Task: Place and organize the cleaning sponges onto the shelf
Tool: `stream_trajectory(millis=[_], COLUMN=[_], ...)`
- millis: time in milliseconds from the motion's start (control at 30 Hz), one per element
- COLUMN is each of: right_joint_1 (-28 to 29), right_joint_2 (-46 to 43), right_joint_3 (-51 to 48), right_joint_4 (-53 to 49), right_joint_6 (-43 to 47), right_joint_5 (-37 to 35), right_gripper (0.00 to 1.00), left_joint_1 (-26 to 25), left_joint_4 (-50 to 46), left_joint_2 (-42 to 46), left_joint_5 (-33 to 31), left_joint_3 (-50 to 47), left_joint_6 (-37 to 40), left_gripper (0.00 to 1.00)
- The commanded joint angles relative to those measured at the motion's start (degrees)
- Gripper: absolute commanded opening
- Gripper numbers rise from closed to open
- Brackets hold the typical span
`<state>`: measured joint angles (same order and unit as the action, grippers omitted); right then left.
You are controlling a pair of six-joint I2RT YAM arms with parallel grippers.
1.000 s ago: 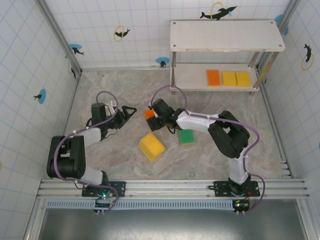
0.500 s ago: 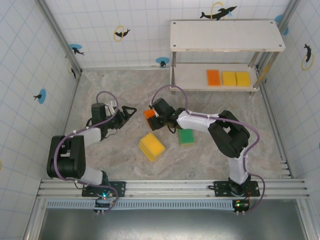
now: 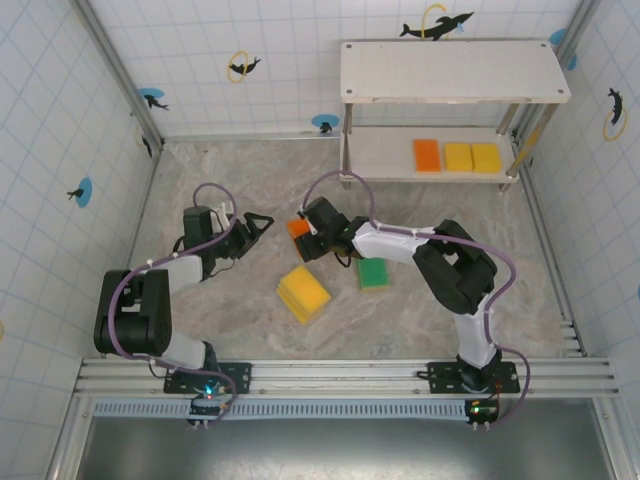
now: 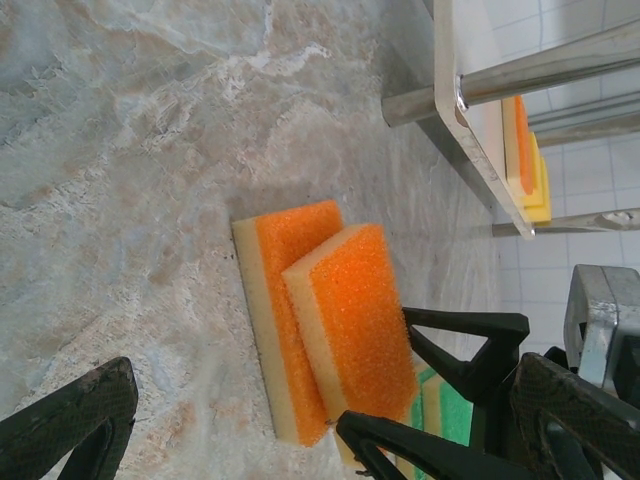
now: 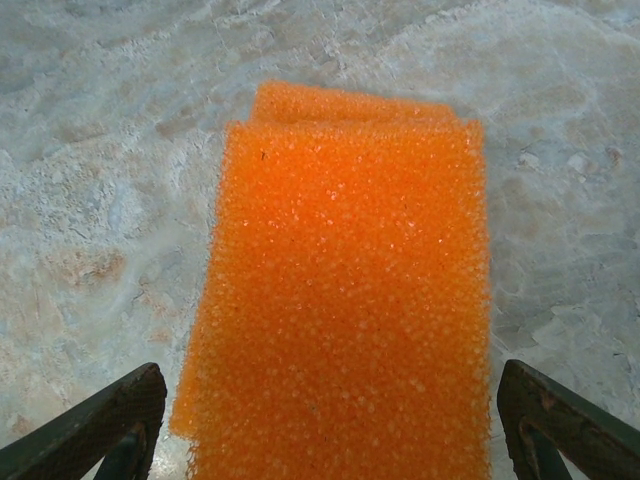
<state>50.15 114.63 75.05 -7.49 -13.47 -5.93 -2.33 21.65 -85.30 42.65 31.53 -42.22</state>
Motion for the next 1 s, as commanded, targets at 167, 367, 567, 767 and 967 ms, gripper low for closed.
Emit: stream_trajectory(millis=[167, 367, 567, 767, 967], right_joint_1=[-0.30, -0.32, -0.39, -0.42, -0.54], right_joint_2=[1.47, 1.39, 0.91, 0.02, -1.28], right_joint_3=[-1.30, -2.13, -2.78, -3.11, -3.42], right_joint_4=[1.42, 1.73, 2.04, 2.21, 2.44], right_joint_6=[-0.92, -1.16, -1.41, -1.39, -1.35], right_joint_5=[0.13, -0.13, -0.83, -1.27, -1.79], right_gripper=[0.88, 0.87, 0.84, 0.82, 0.80], left_joint_1=[-0.33, -0.33, -0.38, -0.31, -0.38], left_joint_4=[0.15, 0.20, 0.16, 0.16, 0.24], left_joint_2=[-0.77, -0.71, -0.65, -0.49, -0.58], left_joint_5=[0.37, 0.39, 0.38, 0.40, 0.24], left_joint_3=[0.97, 0.70, 0.61, 0.56, 0.54], left_joint_6=[1.06, 1.08, 1.08, 1.07, 1.00], left_gripper=[0.98, 0.98, 0.98, 0.98, 0.98])
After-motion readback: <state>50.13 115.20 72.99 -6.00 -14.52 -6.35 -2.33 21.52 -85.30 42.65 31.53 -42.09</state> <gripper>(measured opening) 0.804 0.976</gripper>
